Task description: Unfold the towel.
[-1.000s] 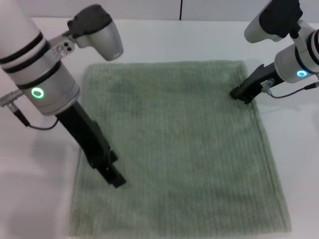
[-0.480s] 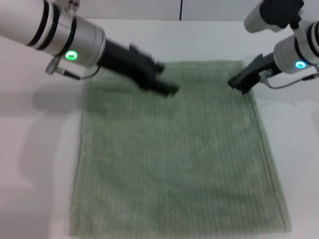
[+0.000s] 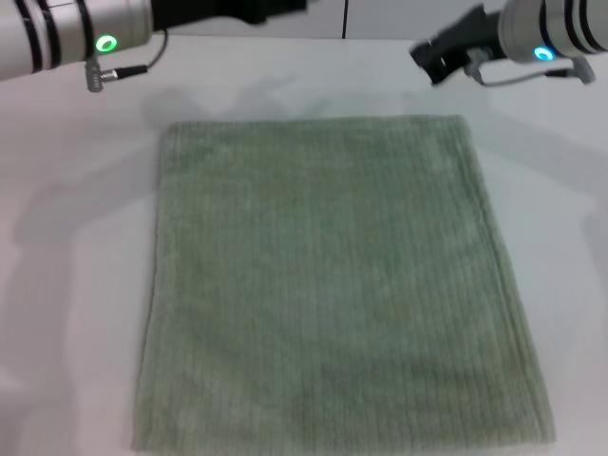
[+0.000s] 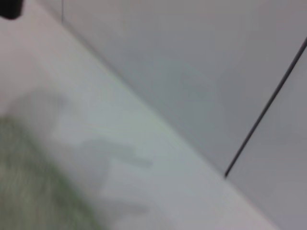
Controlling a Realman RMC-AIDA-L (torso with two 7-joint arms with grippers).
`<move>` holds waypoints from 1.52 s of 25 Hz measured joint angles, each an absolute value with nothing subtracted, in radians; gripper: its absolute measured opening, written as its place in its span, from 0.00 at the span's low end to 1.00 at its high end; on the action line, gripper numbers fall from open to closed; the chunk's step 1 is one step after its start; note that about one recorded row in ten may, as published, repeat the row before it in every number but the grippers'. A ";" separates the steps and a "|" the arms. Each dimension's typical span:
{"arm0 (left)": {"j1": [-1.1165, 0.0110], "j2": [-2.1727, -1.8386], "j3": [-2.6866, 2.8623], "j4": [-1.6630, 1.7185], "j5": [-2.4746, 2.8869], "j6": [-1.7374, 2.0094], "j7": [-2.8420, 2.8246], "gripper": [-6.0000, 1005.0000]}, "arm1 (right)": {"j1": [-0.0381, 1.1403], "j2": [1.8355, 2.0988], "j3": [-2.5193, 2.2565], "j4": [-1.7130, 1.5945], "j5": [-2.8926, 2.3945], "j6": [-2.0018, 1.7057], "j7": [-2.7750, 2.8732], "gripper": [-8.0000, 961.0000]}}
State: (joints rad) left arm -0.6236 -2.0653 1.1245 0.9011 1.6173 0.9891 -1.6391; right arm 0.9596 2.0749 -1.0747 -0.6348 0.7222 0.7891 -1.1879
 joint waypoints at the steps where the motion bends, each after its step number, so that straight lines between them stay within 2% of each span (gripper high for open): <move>1: -0.624 -2.065 1.108 0.865 1.562 0.979 -1.585 0.71 | 0.957 2.075 -1.076 -0.634 0.761 0.771 -1.212 0.01; 6: -0.648 -2.065 1.017 0.682 1.300 0.969 -1.302 0.71 | 0.930 2.079 -1.106 -0.631 1.023 0.640 -1.382 0.01; 11: -0.652 -2.065 1.000 0.645 1.245 0.970 -1.252 0.71 | 0.889 2.085 -1.239 -0.630 1.274 0.498 -1.524 0.01; 14: -0.657 -2.065 0.964 0.521 0.979 0.972 -1.030 0.71 | 0.856 2.087 -1.342 -0.637 1.438 0.430 -1.636 0.01; 20: -0.658 -2.068 0.963 0.429 0.768 0.969 -0.889 0.71 | 0.762 2.092 -1.497 -0.641 1.914 0.373 -2.093 0.01; 25: -0.664 -2.069 0.964 0.346 0.615 0.971 -0.802 0.71 | 0.653 2.093 -1.552 -0.627 2.347 0.477 -2.526 0.01; 29: -0.668 -2.070 0.964 0.298 0.544 0.972 -0.763 0.71 | 0.579 2.093 -1.510 -0.591 2.464 0.645 -2.690 0.01; 38: -0.687 -2.076 0.963 0.244 0.513 0.974 -0.735 0.71 | 0.540 2.092 -1.229 -0.395 2.500 0.944 -2.857 0.01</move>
